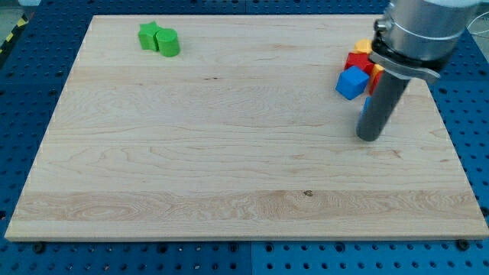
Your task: Slide the green star along with the green circle down a bit
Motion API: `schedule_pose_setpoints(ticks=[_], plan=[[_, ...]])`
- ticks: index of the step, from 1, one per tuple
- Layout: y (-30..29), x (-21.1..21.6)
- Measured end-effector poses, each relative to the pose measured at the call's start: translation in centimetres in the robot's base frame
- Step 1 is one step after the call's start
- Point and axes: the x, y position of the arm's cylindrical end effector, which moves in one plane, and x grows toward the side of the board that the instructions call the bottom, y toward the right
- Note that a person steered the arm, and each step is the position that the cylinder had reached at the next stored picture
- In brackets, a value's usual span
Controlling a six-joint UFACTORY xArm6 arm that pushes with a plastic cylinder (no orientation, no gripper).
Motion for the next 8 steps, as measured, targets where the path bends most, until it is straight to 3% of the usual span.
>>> schedule_pose_setpoints(ticks=[2, 6, 8], plan=[[-0.9, -4.1], [-25.8, -8.0], [-39.7, -15.4]])
